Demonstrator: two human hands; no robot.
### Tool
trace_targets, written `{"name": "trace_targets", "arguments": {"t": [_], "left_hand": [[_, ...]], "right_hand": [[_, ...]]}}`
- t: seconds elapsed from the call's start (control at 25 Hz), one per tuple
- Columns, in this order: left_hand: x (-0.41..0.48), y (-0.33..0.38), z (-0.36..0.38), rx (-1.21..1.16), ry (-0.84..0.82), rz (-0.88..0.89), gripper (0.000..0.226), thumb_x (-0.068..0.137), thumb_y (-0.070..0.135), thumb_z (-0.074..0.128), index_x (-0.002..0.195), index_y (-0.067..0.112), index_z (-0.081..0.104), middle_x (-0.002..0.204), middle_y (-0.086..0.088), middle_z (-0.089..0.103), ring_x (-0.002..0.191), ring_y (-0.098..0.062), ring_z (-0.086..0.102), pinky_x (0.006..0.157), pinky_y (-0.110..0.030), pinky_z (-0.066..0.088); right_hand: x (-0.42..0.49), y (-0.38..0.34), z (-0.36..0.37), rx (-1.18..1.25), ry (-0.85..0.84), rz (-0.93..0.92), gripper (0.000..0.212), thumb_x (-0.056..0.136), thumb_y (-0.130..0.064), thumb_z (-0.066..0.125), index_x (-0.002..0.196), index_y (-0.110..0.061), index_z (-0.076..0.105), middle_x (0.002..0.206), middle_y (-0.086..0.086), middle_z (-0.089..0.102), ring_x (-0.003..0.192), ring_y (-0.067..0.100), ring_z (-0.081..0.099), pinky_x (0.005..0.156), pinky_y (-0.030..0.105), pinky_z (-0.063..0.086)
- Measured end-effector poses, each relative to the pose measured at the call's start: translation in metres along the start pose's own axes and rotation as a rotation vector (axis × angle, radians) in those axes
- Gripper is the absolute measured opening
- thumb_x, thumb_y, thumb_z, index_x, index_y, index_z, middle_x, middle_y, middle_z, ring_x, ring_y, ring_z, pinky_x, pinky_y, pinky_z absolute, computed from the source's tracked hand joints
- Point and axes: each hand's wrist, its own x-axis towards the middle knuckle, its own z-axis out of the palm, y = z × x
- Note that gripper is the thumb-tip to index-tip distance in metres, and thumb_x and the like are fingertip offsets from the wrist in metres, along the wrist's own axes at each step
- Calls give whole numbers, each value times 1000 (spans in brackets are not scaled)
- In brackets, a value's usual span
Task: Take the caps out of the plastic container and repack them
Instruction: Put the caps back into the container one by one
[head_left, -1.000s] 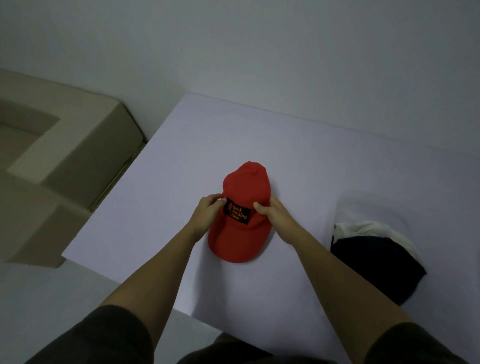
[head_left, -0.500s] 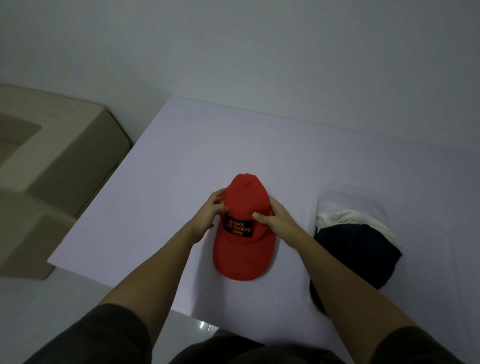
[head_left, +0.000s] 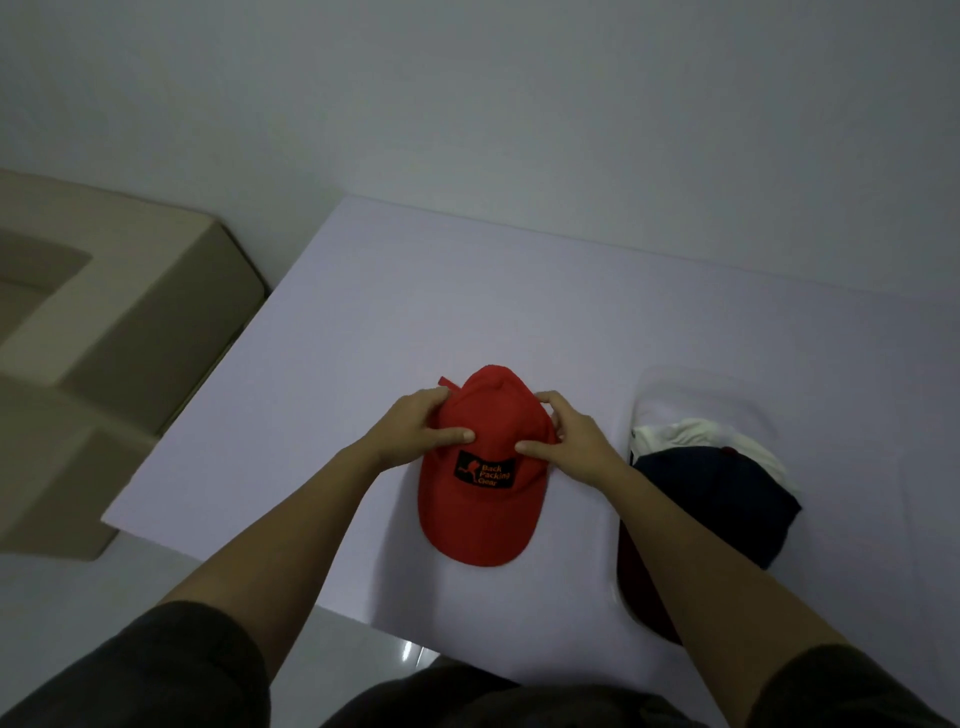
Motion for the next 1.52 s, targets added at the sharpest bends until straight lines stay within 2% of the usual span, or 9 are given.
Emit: {"name": "trace_targets", "arguments": {"t": [0.2,0.32,0.52,0.76,0.92,1.12,1.28,1.36,1.52], "left_hand": [[-2,-1,0,-95,41,-39,35,72,31,80,91,15,56,79,8,67,67,-1,62,61,-13,48],[-3,1,-2,-152,-18,-39,39,74,26,79,111,22,64,96,6,72,87,-9,69,73,-19,54],[-2,1,-9,-290,-111,-111,9,81,13,72,81,13,63,75,4,66,73,-10,63,71,-24,51],[-2,7,-4,-393,-109,-153,24,68,12,71,76,13,48,75,-2,60,72,-18,59,66,-27,48],[-2,11,-1,-424,-128,-182,36,79,24,73,113,21,63,93,-4,69,92,-18,68,79,-24,53],[-2,13,3,-377,-145,-167,24,89,25,63,100,5,69,92,-4,73,83,-16,69,76,-24,56],[-1,11,5,-231,-155,-171,35,92,36,56,106,5,64,103,-11,70,89,-20,67,84,-33,54],[-2,12,8,-125,-147,-163,39,93,42,51,107,7,62,103,-10,68,86,-18,63,80,-34,52],[-5,12,12,-19,-111,-148,45,94,48,45,106,8,60,107,-11,66,92,-21,63,85,-38,52]], "right_hand": [[6,-2,-5,114,-99,23,36,78,-26,76,111,-16,63,111,3,65,103,17,61,81,19,49],[6,-7,-5,48,-106,10,33,81,-33,72,104,-11,62,106,7,67,99,21,64,86,33,54],[5,-16,-12,-11,-140,-1,15,83,-33,69,88,-25,57,86,-5,63,81,12,61,75,27,51],[5,-21,-12,50,-195,58,18,87,-31,65,99,-18,64,99,0,69,94,17,66,84,29,54],[4,-16,-10,55,-227,91,37,87,-28,65,118,-9,57,116,8,65,107,21,63,93,35,52],[2,-19,-11,116,-259,79,40,89,-22,63,126,-11,53,119,5,62,108,17,61,88,24,53],[0,-22,-14,-2,-297,124,10,92,-29,59,89,-22,66,88,-6,67,80,4,63,69,11,47],[-2,-20,-14,-35,-283,119,20,93,-33,56,75,-26,62,77,-10,63,71,2,60,63,10,44],[-2,-17,-9,8,-298,145,32,95,-38,51,117,-17,61,114,-1,65,105,16,61,92,28,49]]}}
